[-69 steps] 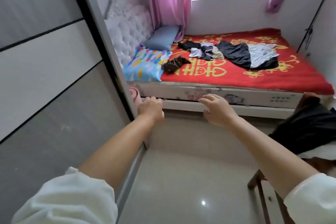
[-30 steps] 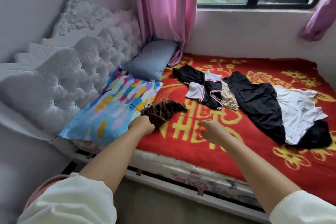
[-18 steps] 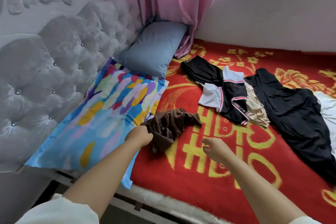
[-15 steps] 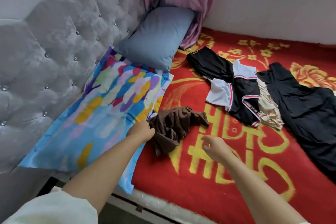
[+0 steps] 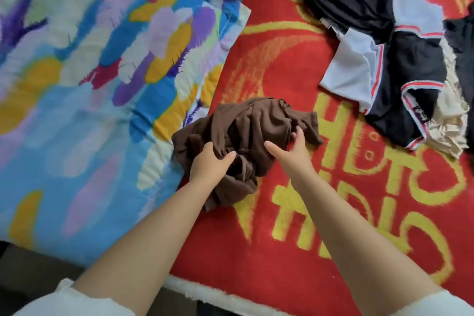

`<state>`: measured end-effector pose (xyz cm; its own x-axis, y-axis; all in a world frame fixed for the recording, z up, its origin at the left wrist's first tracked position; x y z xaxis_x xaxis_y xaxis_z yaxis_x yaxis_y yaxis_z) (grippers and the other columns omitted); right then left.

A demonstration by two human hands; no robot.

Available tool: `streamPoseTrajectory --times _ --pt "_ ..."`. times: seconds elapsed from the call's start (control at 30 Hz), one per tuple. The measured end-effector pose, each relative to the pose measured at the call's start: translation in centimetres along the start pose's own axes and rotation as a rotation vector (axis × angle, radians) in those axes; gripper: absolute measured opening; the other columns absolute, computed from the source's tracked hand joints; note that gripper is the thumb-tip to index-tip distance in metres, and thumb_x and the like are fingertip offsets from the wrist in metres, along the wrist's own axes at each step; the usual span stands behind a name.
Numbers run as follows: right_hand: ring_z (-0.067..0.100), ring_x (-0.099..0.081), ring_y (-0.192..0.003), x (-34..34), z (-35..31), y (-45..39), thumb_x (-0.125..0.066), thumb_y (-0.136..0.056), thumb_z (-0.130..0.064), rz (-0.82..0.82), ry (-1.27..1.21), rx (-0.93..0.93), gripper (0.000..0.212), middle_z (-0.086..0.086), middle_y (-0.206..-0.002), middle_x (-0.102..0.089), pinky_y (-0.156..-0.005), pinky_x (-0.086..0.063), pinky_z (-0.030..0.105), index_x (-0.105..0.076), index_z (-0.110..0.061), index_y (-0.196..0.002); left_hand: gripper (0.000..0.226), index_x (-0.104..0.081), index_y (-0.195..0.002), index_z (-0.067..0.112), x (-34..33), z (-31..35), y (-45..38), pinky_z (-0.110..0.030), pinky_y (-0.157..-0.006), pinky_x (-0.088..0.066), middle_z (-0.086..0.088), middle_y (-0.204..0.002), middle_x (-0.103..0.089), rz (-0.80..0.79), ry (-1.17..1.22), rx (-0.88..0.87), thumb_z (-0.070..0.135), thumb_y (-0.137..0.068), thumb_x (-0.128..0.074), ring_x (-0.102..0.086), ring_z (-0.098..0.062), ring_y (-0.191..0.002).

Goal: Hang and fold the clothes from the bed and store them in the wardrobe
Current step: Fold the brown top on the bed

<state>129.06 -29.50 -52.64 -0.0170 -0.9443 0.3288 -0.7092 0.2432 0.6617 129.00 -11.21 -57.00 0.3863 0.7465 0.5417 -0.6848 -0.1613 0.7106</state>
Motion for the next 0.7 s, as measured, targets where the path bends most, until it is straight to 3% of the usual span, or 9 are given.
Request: streamPoseTrajectory --times 0.1,0.17,0.27,0.33,0.4,0.5,0.57,0.63,0.7 --pt "0.020 -0.050 -0.118 -1.6 0.6 -2.1 -0.055 -0.092 -0.017 -0.035 -0.073 -0.008 0.045 0.006 -0.136 -0.049 -0.096 -0.043 0.033 -0.040 -0.015 -0.134 0.036 -0.047 -0.129 0.008 -0.3 -0.5 -1.0 -0.034 -0.098 -0.037 -0.012 -0.134 -0.049 0.030 0.102 0.045 0.025 -0.098 -0.042 -0.046 -0.029 -0.122" --pt "0.019 -0.059 -0.100 -1.4 0.8 -1.9 -0.044 -0.097 -0.010 -0.074 -0.198 -0.007 0.021 0.007 -0.119 -0.061 -0.088 -0.049 0.032 -0.053 -0.016 -0.114 0.021 -0.058 -0.105 0.013 -0.1 -1.2 -0.9 -0.034 -0.086 -0.046 -0.009 -0.110 -0.062 0.015 0.658 0.140 0.011 -0.097 -0.039 -0.062 -0.020 -0.098" --pt "0.007 -0.066 -0.072 2.7 1.6 0.0 -0.037 -0.097 -0.003 -0.105 -0.384 -0.003 0.026 -0.006 -0.083 -0.071 -0.063 -0.054 0.019 -0.056 -0.020 -0.099 0.023 -0.056 -0.088 0.013 1.0 -2.7 0.8 -0.032 -0.074 -0.047 -0.008 -0.089 -0.061 -0.144 1.497 0.231 0.001 -0.083 -0.037 -0.061 -0.020 -0.081" --pt "0.004 -0.066 -0.062 6.7 3.1 2.0 -0.035 -0.095 0.001 -0.090 -0.368 -0.013 0.030 -0.010 -0.070 -0.070 -0.055 -0.051 0.016 -0.056 -0.021 -0.096 0.030 -0.063 -0.089 0.009 2.5 -4.6 1.8 -0.031 -0.071 -0.054 -0.011 -0.089 -0.067 -0.139 1.670 0.161 0.006 -0.061 -0.050 -0.066 -0.025 -0.080" --pt "0.003 -0.064 -0.061 9.7 7.0 4.1 -0.034 -0.094 0.006 -0.036 -0.220 -0.116 0.034 -0.012 -0.062 -0.069 -0.054 -0.049 0.015 -0.055 -0.021 -0.090 0.036 -0.067 -0.087 0.009 2.4 -7.2 3.2 -0.031 -0.061 -0.057 -0.010 -0.082 -0.071 -0.104 1.654 0.190 0.010 -0.054 -0.056 -0.069 -0.022 -0.072" --pt "0.008 -0.059 -0.081 11.7 14.6 8.0 -0.039 -0.097 -0.007 -0.066 0.167 -0.287 0.024 -0.010 -0.081 -0.072 -0.078 -0.045 0.027 -0.059 -0.019 -0.091 0.023 -0.057 -0.093 0.014 -0.4 -12.0 6.1 -0.027 -0.056 -0.056 -0.008 -0.091 -0.066 -0.003 1.354 0.417 0.007 -0.087 -0.037 -0.067 -0.017 -0.070" --pt "0.014 -0.053 -0.095 11.3 18.2 10.5 -0.046 -0.096 -0.026 -0.200 0.447 -0.373 0.021 0.000 -0.107 -0.064 -0.083 -0.040 0.029 -0.060 -0.015 -0.106 0.022 -0.058 -0.100 0.011 -2.1 -15.3 7.4 -0.034 -0.072 -0.056 -0.009 -0.106 -0.060 0.061 0.998 0.487 0.018 -0.098 -0.038 -0.064 -0.020 -0.084" --pt "0.019 -0.053 -0.094 10.7 20.7 12.4 -0.049 -0.094 -0.033 -0.318 0.661 -0.438 0.029 0.003 -0.103 -0.059 -0.073 -0.036 0.026 -0.059 -0.009 -0.107 0.037 -0.054 -0.120 0.005 -3.0 -16.0 9.0 -0.043 -0.097 -0.045 -0.008 -0.122 -0.056 0.031 0.625 0.384 0.030 -0.093 -0.053 -0.057 -0.025 -0.108" --pt "0.027 -0.056 -0.091 10.3 21.1 13.0 -0.048 -0.095 -0.027 -0.339 0.774 -0.399 0.028 0.010 -0.093 -0.059 -0.064 -0.029 0.026 -0.059 -0.001 -0.096 0.050 -0.050 -0.126 0.001 -3.5 -15.5 10.2 -0.042 -0.103 -0.041 -0.010 -0.125 -0.056 0.005 0.499 0.274 0.026 -0.085 -0.066 -0.054 -0.025 -0.114"
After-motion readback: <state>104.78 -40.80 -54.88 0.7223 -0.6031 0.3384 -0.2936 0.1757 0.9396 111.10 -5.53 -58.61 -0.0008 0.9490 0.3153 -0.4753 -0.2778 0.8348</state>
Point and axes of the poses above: each hand's wrist, its own y-axis away from the middle knuckle, its own x-axis out of the back of the hand, z = x × y, the point moved 6 cm from there along -y, towards the middle knuckle
